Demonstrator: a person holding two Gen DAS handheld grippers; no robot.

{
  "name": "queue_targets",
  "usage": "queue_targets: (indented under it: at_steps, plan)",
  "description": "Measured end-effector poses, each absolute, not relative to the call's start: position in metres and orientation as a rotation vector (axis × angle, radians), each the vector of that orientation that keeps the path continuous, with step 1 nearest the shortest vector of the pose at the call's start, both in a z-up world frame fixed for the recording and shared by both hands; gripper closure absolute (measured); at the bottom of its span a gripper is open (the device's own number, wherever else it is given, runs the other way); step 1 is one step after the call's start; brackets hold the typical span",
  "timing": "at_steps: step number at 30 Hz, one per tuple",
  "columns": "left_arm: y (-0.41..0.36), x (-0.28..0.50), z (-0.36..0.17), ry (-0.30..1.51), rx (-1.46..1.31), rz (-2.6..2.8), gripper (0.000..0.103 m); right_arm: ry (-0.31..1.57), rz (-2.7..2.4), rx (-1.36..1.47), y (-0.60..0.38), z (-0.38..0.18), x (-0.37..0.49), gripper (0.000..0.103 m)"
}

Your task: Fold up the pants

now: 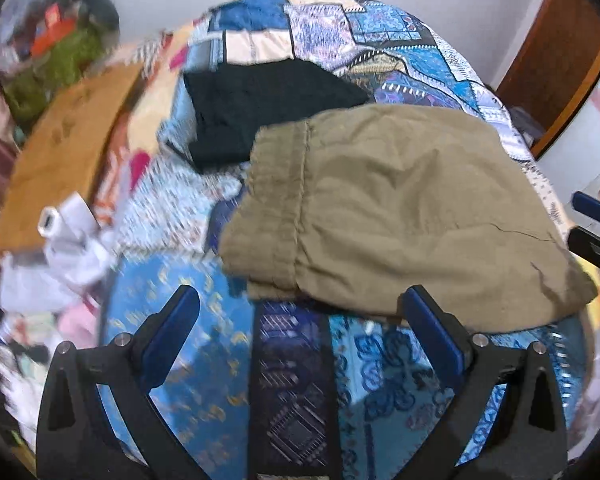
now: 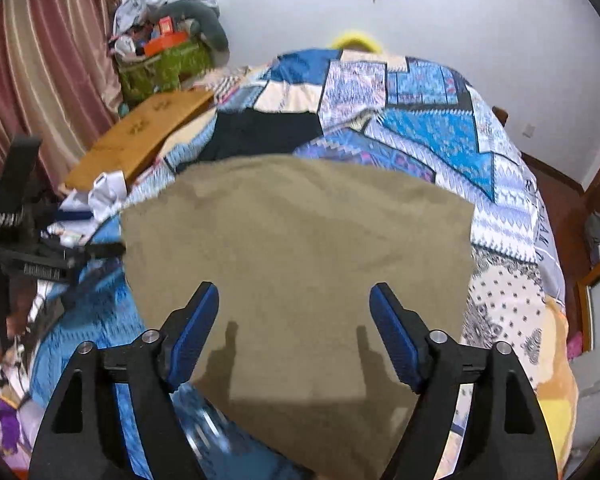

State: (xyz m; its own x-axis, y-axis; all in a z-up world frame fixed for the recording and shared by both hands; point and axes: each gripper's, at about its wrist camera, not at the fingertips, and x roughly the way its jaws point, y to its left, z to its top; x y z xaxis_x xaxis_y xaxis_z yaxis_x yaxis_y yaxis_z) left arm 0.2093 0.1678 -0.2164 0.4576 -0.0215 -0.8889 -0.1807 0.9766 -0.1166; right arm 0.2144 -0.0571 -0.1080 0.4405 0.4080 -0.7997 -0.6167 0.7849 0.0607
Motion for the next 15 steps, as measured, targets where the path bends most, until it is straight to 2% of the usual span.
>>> queue_targets:
  at_steps: [8, 15]
  plan:
    - [0.175, 0.208, -0.24, 1.145, -0.51, -0.079, 0.0, 1.033, 0.623, -0.253, -0.049, -0.154, 0.224, 0.027]
    - [0.19, 0.23, -0.264, 1.186, -0.726, -0.121, 0.0, 1.044, 0.659, -0.221, -0.056, -0.157, 0.222, 0.025]
